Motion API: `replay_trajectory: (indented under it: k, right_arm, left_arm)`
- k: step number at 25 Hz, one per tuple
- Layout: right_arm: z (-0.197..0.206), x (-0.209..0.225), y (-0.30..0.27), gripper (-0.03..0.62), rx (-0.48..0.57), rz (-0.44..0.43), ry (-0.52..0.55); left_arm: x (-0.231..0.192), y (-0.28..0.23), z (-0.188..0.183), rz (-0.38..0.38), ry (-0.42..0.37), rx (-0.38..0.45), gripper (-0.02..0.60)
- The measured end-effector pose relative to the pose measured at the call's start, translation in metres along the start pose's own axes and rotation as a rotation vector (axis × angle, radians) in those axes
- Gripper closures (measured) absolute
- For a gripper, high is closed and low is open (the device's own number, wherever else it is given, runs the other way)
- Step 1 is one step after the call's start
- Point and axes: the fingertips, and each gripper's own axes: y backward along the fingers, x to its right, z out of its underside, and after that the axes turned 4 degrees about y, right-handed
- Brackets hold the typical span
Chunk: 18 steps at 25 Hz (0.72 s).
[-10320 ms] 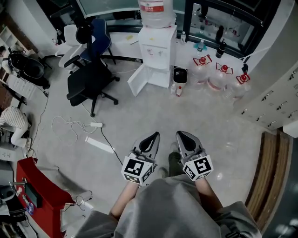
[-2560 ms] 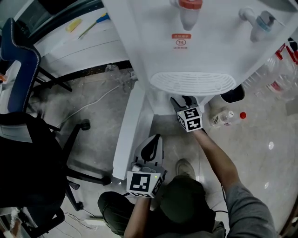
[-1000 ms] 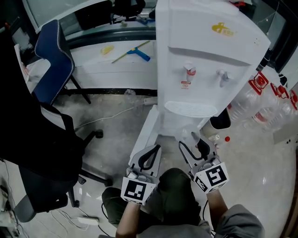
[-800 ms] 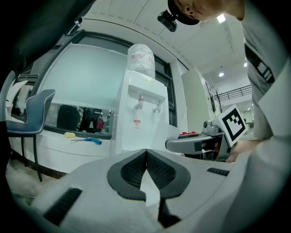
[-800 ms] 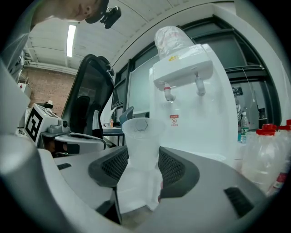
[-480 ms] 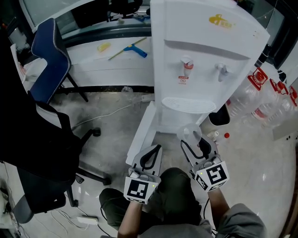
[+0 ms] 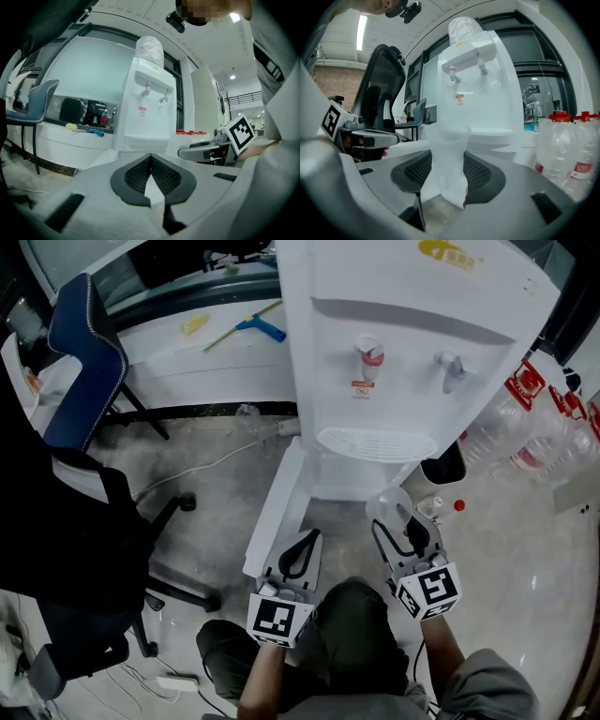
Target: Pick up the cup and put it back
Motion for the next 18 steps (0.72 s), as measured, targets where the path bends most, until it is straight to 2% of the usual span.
replay_trajectory:
  k: [10, 14, 18]
  right_arm:
    - [0.085, 0.044, -0.044, 0.379, -0.065, 0.123, -0.063]
    - [0.116, 0.056, -0.067, 0.379, -0.094, 0.163, -0.07]
    - [0.147, 0.072, -0.086, 0.379, -0.116, 0.217, -0.081]
  left_arm:
    - [0.008, -0.03, 0.035, 0.052, 0.023, -0.052, 0.572]
    - [0.004, -0.041, 0.052, 0.045, 0.048, -0.066, 0.572]
    - [0.001, -0.05, 0.065, 0.054, 0.006, -0.059, 0.572]
